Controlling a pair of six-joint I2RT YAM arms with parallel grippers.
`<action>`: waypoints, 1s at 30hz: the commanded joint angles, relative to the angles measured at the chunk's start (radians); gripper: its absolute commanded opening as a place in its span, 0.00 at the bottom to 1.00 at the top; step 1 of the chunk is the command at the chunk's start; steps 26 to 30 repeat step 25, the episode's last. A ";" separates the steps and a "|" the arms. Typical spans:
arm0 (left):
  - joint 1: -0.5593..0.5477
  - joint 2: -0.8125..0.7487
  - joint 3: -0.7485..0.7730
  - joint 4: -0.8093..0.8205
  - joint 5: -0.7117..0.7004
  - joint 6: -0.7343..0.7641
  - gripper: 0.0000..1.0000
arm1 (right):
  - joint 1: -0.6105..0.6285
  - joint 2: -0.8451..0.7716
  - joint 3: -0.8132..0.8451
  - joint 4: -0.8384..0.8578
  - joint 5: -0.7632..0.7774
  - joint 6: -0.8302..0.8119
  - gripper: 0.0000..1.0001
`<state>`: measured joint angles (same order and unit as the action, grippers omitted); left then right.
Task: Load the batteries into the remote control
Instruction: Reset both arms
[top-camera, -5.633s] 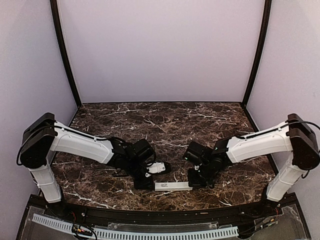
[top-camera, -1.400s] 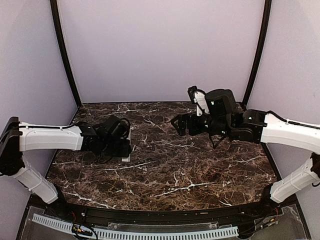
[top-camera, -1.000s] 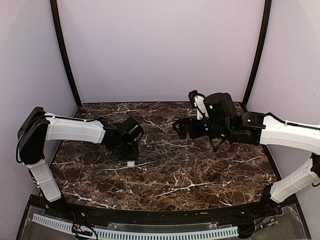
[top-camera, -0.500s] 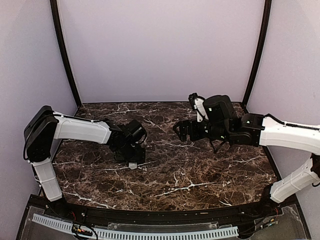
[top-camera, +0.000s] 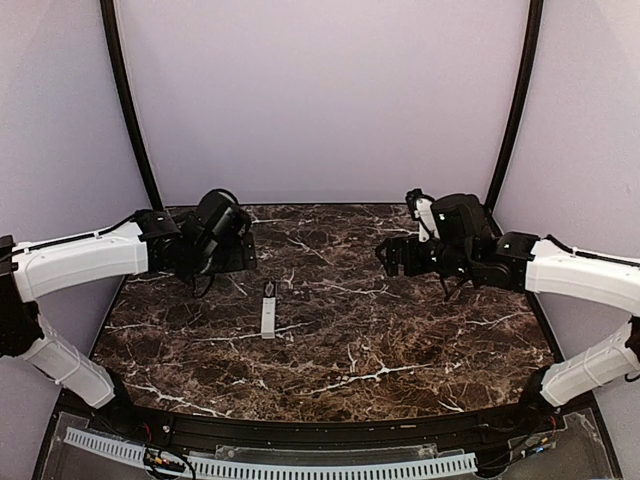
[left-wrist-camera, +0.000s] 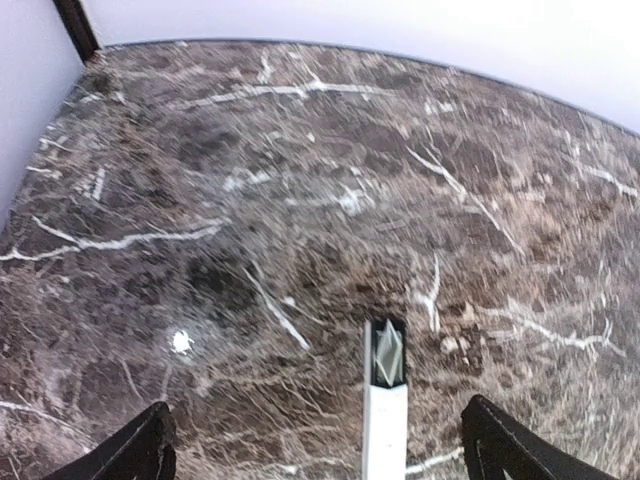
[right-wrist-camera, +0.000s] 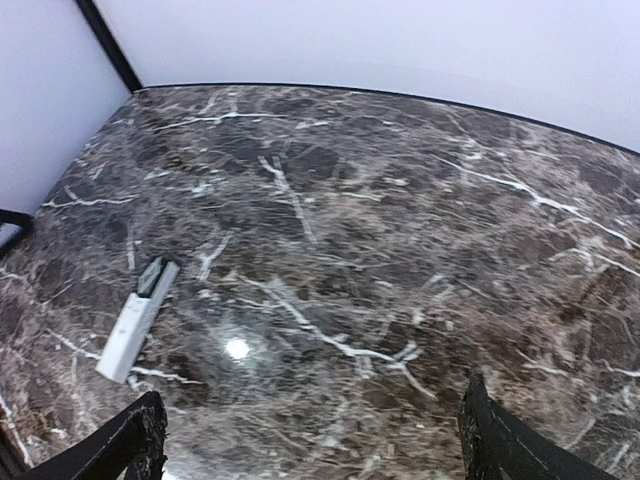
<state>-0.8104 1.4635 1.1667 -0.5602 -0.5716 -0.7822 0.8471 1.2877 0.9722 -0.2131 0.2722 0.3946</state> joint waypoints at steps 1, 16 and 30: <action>0.070 -0.095 -0.119 0.032 -0.231 -0.018 0.99 | -0.169 -0.138 -0.135 0.149 -0.126 -0.061 0.99; 0.264 -0.024 -0.228 -0.192 -0.635 -0.433 0.99 | -0.688 -0.528 -0.624 0.376 -0.433 0.157 0.98; 0.267 -0.005 -0.203 -0.264 -0.658 -0.527 0.99 | -0.687 -0.619 -0.609 0.286 -0.384 0.127 0.99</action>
